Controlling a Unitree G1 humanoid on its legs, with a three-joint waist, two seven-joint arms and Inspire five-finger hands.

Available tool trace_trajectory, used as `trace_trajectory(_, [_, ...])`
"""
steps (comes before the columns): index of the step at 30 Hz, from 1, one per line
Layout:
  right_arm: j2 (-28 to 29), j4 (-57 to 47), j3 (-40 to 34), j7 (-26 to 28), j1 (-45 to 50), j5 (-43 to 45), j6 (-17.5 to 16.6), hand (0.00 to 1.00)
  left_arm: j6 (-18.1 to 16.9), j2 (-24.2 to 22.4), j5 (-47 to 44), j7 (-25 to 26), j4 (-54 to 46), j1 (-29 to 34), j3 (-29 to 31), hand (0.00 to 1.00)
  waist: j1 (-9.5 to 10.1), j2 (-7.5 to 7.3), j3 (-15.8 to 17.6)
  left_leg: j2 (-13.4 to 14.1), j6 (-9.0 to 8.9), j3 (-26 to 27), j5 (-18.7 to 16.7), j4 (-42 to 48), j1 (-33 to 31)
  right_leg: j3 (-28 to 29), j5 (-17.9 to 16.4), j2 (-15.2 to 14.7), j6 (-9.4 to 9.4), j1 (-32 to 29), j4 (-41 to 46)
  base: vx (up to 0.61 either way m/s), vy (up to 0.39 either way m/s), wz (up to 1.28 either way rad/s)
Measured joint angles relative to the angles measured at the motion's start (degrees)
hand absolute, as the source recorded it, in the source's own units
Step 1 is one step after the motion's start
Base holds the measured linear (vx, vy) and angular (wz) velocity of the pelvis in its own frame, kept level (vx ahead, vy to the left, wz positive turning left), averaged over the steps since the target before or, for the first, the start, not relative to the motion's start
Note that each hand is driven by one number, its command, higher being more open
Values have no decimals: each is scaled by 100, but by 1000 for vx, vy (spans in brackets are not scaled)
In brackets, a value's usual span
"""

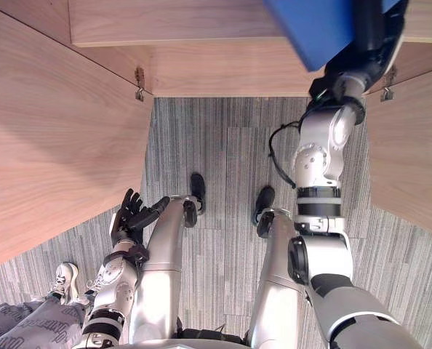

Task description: Walk over to the cabinet, pick up the folder, carry it to the office cabinet, place the folder inside the office cabinet, then close the office cabinet door

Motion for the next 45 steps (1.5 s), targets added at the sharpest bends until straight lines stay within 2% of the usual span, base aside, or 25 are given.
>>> trace_trajectory(4, [7, 277, -83, -307, -446, 84, -28, 100, 0, -35, -121, 104, 4, 0, -15, 100, 11, 0, 0, -49, -19, -32, 25, -60, -10, -37, -26, -45, -2, 1, -5, -5, -19, 7])
trace_trajectory(7, [1, 605, -77, -319, -726, 85, 19, 100, -1, -46, -171, 103, -1, -1, -98, 100, 16, 5, -4, -82, -33, -75, 71, -127, -27, -93, -31, -68, -11, 3, -39, -10, -27, 10])
trace_trajectory(16, [-275, 1593, 443, -130, -1279, 186, 363, 100, 2, -66, -286, 115, 80, -61, -100, 100, 4, 17, -13, -100, -72, -168, 139, -212, -52, -223, -33, -80, -21, 44, -121, -6, -17, 4])
trace_trajectory(21, [-333, 1915, 711, -13, -1452, 211, 424, 100, 8, 15, -358, 222, 295, -173, -97, 100, -86, 18, -20, -58, -80, -143, 211, -366, 42, -260, 62, -39, -57, 134, -293, -17, -16, -3])
trace_trajectory(26, [-335, 1984, 1056, 49, -1451, 304, 623, 100, 10, 80, -382, 220, 447, -215, -98, 100, -177, 18, -48, 58, -60, 56, 311, -683, 334, -279, 183, 4, -86, 372, -597, -17, -30, -5])
trace_trajectory(31, [-482, 2000, 1546, 291, -1450, 214, 903, 100, -10, 139, -383, 196, 453, -220, -98, 100, -315, 19, -50, 191, -49, 179, 335, -800, 415, -280, 284, 99, -93, 450, -810, -17, -16, -10])
trace_trajectory(42, [-1112, 2357, 2504, 1072, -1404, -122, 1380, 100, -11, 138, -392, 34, 564, -309, -158, 100, -477, 19, -51, 345, -66, 296, 347, -984, 677, -272, 388, 252, -111, 671, -1104, -13, -15, -8])
trace_trajectory(43, [-1228, 2356, 2632, 1208, -1361, -207, 1388, 0, -14, 142, -393, 14, 563, -311, -178, 100, -491, 19, -51, 348, -66, 299, 347, -996, 682, -272, 391, 257, -110, 676, -1119, 0, 0, 0])
trace_trajectory(45, [-1458, 2327, 2779, 1423, -1254, -446, 1387, 0, -50, 161, -394, 9, 597, -313, -224, 100, -491, 19, -51, 351, -69, 305, 349, -1020, 695, -271, 398, 267, -109, 688, -1150, 0, 0, 0])
